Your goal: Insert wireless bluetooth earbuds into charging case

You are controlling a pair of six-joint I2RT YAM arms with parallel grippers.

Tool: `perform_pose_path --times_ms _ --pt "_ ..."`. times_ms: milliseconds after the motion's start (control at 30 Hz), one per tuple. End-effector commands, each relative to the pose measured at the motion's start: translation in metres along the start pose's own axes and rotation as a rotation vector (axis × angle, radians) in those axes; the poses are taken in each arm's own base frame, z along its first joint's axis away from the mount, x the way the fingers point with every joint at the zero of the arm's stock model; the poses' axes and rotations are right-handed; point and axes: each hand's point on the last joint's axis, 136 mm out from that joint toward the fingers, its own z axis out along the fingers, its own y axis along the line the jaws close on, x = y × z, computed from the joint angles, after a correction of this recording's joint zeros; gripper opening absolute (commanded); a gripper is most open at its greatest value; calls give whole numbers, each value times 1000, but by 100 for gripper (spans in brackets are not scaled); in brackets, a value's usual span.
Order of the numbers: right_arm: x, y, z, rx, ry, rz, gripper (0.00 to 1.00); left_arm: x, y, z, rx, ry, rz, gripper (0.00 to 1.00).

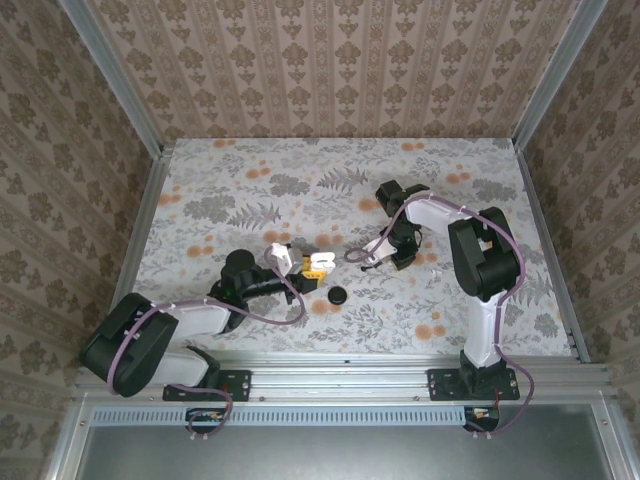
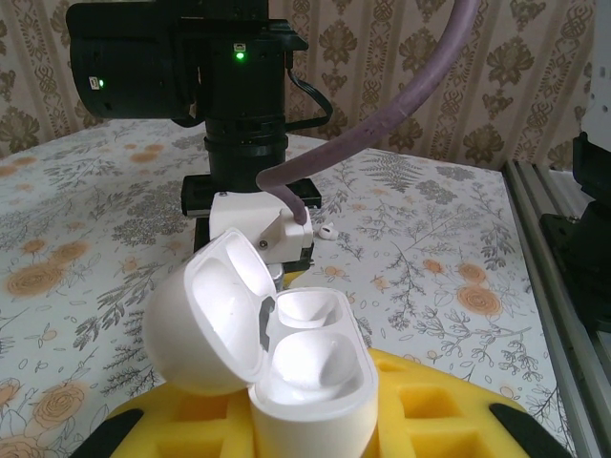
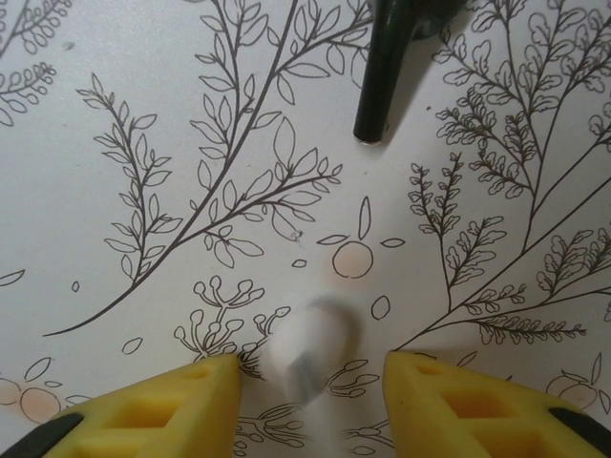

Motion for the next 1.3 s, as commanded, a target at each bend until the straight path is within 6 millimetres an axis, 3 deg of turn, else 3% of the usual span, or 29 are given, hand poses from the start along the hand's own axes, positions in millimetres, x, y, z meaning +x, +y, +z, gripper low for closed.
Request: perform_pose_path --times_ms 0,267,633,800,1000,1267 --pt "-7 12 3 -32 -20 -14 45 -12 1 1 19 -35 13 17" --pt "-15 12 8 -25 -30 -34 49 -13 1 1 16 -35 10 17" --pt "-32 -13 -6 63 -80 -59 48 -13 3 1 11 -35 7 17" --pt "-41 -16 -3 64 -94 -79 45 -14 4 1 10 -36 5 17" --pt "-31 -17 2 50 -49 -88 40 -14 4 1 10 -36 2 17" --pt "-20 -17 -24 75 -42 -66 41 -13 5 -1 2 -31 8 17"
